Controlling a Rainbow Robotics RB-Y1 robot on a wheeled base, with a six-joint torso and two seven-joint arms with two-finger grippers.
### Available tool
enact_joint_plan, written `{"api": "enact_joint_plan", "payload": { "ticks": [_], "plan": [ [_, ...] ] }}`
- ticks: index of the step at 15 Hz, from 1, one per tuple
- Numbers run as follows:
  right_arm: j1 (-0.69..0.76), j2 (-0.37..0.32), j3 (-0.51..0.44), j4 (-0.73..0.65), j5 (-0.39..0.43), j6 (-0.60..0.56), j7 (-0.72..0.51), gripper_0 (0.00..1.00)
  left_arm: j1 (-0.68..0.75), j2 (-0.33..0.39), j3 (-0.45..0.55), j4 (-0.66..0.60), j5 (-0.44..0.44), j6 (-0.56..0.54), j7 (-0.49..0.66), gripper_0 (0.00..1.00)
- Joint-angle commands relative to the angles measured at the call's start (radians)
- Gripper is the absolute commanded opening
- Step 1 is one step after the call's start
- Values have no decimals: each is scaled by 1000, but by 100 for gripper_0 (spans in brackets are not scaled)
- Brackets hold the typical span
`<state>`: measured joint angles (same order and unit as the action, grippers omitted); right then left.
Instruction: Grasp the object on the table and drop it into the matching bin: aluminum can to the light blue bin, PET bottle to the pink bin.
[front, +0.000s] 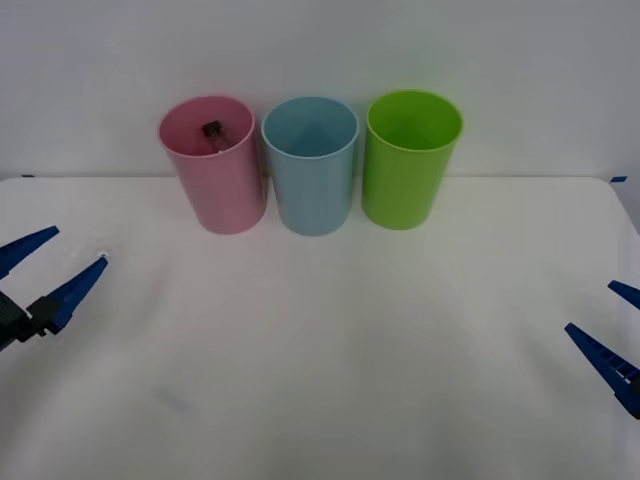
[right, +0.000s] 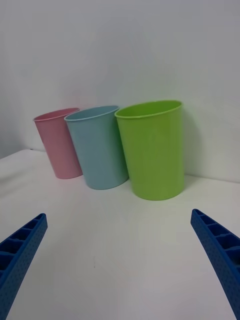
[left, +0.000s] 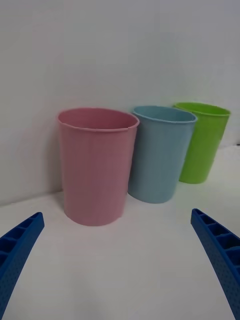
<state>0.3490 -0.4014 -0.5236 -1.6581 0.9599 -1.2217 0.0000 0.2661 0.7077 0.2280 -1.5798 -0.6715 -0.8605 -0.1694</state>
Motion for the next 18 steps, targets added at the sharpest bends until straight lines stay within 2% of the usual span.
{"api": "enact_joint_plan", "payload": {
  "ticks": [1, 5, 7, 18],
  "plan": [
    [0, 0, 0, 0, 0, 0, 0, 100, 64, -1, 24, 1, -26, -74, -32, 100],
    [0, 0, 0, 0, 0, 0, 0, 100, 136, -1, 79, 1, -74, -213, -42, 100],
    [0, 0, 0, 0, 0, 0, 0, 100, 170, 1, 100, 0, -76, -247, -45, 100],
    [0, 0, 0, 0, 0, 0, 0, 100, 208, -1, 96, -16, -100, -267, -35, 100]
  ]
}}
